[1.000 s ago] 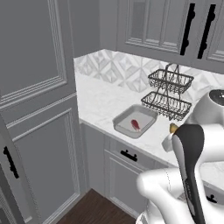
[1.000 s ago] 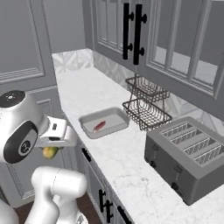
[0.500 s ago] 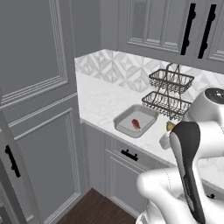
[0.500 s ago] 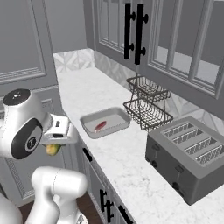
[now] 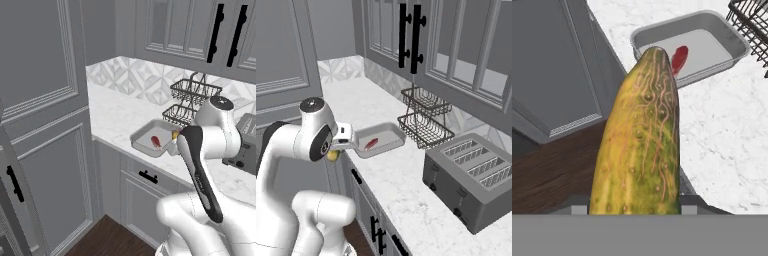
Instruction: Place one cucumber and one steak in each tupperware on the nearby counter, to pack two identical lunches.
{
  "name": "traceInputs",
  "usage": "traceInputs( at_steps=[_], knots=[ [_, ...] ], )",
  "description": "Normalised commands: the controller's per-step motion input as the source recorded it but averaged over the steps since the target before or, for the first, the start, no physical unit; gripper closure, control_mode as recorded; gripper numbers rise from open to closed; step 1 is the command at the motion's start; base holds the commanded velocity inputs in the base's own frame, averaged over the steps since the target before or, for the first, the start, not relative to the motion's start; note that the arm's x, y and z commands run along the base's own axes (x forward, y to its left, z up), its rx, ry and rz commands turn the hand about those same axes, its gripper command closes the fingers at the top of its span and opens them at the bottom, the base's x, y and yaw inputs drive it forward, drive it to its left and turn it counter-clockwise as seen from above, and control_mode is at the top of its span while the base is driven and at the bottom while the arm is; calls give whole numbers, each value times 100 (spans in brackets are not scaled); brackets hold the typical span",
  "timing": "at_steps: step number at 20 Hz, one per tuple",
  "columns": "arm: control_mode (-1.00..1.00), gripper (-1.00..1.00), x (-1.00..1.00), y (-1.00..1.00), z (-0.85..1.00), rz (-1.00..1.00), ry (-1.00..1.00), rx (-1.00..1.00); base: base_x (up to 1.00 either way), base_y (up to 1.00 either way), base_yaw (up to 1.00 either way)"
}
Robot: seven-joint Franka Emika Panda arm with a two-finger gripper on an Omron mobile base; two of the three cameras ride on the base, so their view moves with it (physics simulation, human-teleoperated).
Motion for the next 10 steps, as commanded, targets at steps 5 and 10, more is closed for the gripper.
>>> traceInputs(
  at_steps=[5, 10],
  knots=[
    [-100, 100, 75, 0, -37, 10, 1, 4, 0, 0, 0],
    [-100, 100, 47, 0, 2, 3, 6, 0, 0, 0, 0]
  ],
)
